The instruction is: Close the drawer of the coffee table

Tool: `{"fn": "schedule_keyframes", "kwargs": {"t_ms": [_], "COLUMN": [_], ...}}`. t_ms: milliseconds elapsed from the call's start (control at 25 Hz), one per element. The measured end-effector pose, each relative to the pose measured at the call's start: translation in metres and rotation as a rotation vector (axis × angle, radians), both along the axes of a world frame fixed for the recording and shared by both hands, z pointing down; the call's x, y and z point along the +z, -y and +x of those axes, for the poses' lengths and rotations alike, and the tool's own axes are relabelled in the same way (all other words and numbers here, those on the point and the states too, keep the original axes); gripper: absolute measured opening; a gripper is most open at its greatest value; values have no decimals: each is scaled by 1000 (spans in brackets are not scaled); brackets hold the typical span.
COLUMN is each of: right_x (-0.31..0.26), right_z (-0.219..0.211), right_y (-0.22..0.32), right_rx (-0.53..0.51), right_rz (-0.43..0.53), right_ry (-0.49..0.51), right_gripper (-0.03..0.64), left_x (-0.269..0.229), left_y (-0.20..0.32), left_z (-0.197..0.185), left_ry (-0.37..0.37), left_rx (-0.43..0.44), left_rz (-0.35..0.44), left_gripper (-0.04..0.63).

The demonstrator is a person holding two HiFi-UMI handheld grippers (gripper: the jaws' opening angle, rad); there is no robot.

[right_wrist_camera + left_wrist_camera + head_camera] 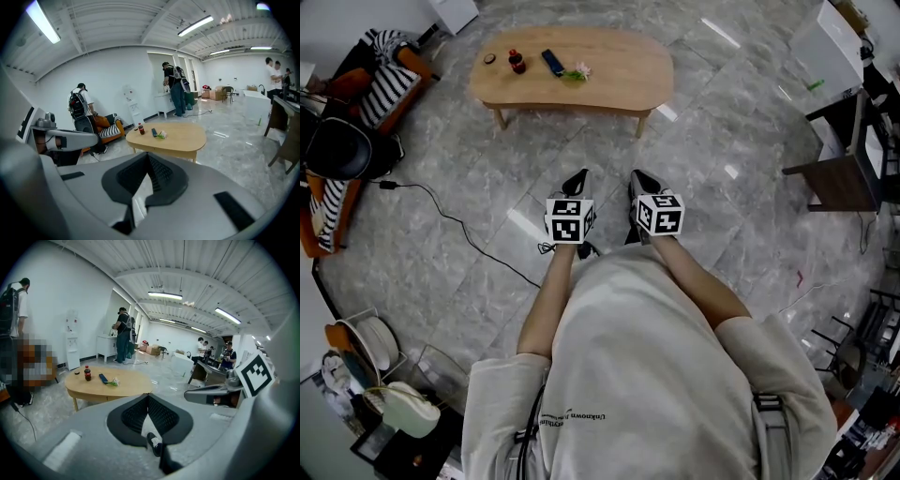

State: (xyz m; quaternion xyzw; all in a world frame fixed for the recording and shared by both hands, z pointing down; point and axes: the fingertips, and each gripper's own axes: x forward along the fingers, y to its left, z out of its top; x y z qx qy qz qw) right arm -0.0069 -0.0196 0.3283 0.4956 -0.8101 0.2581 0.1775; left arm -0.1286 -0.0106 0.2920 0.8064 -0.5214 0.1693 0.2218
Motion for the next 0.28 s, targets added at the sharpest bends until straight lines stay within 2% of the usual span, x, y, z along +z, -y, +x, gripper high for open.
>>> {"fn": "schedule_keyframes", "kwargs": {"t_ms": [280], "right_x": [-5], "right_z": [-12], "right_y": [2], "right_rx": [-17], "right_rz": [24], "right_ry": [-7], "right_gripper": [15], "left_x": [0], "left_y": [-1], "left_z": [-10], "left_ry": [2], "left_rx": [-11], "left_rz": [2], "left_gripper": [9]}}
